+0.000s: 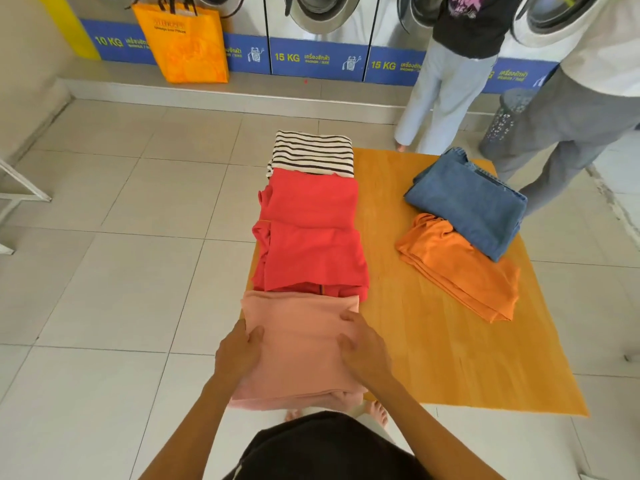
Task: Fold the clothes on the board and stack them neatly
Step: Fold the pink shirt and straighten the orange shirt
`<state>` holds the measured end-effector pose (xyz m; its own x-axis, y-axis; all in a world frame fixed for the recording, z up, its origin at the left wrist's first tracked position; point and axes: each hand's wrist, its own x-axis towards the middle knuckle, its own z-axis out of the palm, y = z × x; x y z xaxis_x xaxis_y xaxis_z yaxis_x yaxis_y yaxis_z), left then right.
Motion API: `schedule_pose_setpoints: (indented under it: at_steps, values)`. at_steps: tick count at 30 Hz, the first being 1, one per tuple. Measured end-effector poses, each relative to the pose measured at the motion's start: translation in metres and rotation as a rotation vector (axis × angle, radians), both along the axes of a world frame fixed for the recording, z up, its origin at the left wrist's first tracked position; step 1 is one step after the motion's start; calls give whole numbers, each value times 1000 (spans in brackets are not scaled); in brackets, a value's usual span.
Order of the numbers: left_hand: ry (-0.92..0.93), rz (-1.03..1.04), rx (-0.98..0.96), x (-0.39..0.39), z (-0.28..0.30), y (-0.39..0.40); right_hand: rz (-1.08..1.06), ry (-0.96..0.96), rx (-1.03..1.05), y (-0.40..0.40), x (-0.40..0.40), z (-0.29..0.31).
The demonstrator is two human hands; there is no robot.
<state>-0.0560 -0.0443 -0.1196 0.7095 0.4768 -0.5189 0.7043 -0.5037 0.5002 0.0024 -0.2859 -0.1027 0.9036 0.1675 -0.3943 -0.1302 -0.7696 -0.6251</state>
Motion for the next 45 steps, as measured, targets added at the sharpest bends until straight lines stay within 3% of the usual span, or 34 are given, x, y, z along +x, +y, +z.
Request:
schedule_pose_setpoints:
  at_steps: [14, 21, 32, 39, 45]
  values:
    - [-99, 40, 60, 7, 19, -14, -64, 41, -30, 7, -2, 6]
    - [-230, 61, 110, 42, 47, -29, -204, -145, 69, -6, 30, 28]
    - [-528, -157, 42, 156, 79, -116, -371, -205, 200, -67, 107, 50]
    - [-445, -543, 0, 262, 73, -185, -523, -195, 169, -143, 164, 48]
    - [-335, -544, -22, 357, 51, -230, -721, -204, 178, -204, 225, 42]
